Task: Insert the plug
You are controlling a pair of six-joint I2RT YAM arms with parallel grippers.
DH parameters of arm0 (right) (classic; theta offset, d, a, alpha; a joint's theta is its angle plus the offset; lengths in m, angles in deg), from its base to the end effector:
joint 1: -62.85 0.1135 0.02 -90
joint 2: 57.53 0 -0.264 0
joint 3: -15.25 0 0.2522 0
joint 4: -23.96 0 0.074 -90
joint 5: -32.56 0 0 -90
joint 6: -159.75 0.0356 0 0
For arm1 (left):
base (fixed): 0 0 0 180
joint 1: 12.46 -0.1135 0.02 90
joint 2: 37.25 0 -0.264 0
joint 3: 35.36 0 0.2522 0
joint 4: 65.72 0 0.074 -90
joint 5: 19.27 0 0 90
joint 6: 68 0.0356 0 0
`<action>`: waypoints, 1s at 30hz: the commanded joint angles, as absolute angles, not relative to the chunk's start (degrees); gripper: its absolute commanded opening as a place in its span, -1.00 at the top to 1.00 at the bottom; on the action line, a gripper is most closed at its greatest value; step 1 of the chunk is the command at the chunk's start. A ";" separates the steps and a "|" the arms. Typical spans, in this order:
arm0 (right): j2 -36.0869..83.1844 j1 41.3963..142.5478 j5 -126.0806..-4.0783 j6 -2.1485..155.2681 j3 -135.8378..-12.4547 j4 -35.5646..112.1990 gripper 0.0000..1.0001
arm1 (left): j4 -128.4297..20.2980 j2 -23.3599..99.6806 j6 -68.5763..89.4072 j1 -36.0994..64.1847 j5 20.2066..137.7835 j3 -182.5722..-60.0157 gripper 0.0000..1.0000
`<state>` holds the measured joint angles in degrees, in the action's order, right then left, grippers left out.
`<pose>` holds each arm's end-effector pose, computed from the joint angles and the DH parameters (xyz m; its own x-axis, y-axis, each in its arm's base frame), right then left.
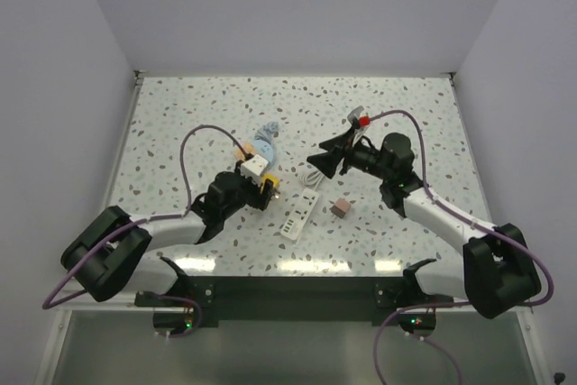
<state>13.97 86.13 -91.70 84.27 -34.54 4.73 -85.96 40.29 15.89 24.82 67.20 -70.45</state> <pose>0.2437 0.1266 0.2661 -0.2499 0.1181 -0.9610 -0.8064 0.5241 0.2741 0.2007 -0.1500 0.1597 -0.3586 0.1395 -0.9230 0.5240 0.8484 -0.0754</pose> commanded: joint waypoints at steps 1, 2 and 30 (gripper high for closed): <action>14.10 86.13 -97.95 88.55 -37.62 4.41 -0.39 | -97.83 37.38 28.13 26.91 77.48 -71.71 1.00; 14.10 86.05 -98.39 89.16 -37.71 4.67 -0.40 | -99.76 36.94 30.84 27.53 78.98 -71.80 1.00; 27.37 87.01 -115.62 102.97 -40.26 -7.81 -0.51 | -97.66 30.96 49.94 32.72 90.33 -77.78 1.00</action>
